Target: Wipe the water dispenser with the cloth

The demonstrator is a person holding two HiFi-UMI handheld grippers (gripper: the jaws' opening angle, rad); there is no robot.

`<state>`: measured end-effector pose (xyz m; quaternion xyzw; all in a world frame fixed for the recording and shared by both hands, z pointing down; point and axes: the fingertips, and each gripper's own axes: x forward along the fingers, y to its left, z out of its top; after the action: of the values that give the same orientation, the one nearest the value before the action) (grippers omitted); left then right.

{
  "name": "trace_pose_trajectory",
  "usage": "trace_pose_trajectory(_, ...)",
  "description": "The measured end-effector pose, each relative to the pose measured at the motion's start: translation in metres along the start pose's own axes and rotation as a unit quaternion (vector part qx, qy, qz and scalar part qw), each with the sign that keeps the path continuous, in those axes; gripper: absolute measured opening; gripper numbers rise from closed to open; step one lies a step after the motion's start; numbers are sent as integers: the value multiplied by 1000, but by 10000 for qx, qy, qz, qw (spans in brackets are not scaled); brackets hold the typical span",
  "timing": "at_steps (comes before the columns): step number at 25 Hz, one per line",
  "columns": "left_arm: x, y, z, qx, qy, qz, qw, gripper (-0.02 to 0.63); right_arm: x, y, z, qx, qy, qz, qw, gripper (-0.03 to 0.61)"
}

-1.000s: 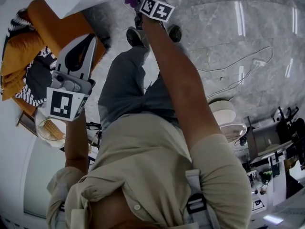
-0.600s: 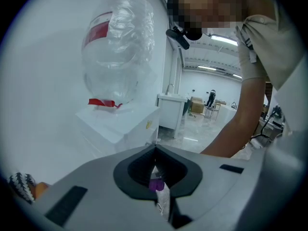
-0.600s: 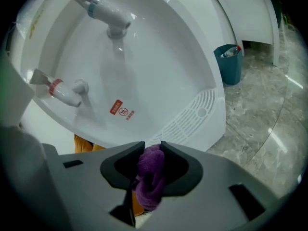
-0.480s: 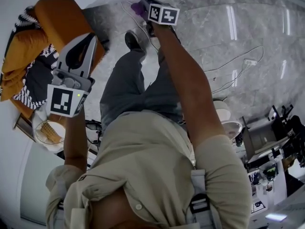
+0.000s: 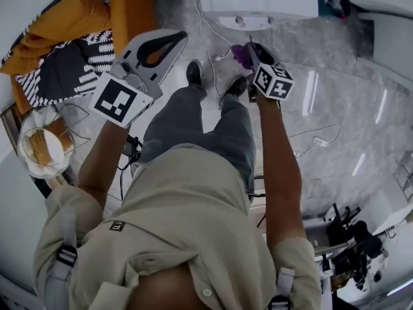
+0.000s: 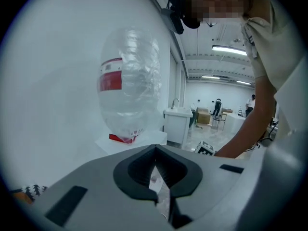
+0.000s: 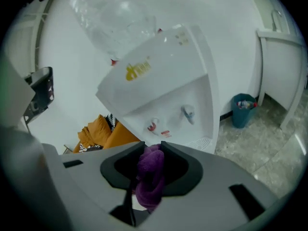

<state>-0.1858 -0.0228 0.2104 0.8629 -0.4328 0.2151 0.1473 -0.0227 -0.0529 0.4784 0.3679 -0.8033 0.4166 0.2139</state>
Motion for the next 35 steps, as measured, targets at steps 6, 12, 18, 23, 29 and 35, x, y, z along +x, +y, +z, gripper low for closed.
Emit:
trace_pose_trajectory(6, -46, 21, 27, -212, -500, 194, 9983, 17, -76, 53, 50, -957, -294, -91, 9949, 110)
trace_pose_trajectory(12, -95, 38, 47, -187, -820, 495, 9952, 17, -147, 112, 95, -1434, -697, -36, 9872, 110)
trace_pose_trajectory(18, -145, 44, 60, 81, -1153, 636, 9913, 17, -220, 192, 147, -2237, -1453, -14, 9638, 110)
trace_pose_trajectory(23, -170, 26, 80, 135, -1370, 585, 9888, 17, -296, 252, 193, -2972, -2331, -14, 9259, 94)
trace_pose_trajectory(29, -191, 6, 95, 177, -1543, 268, 9875, 17, -348, 297, 203, -2987, -2904, -145, 9089, 94)
trace_pose_trajectory(35, -201, -10, 101, 243, -1671, -25, 9856, 17, -368, 317, 198, -2910, -3138, -203, 9036, 94)
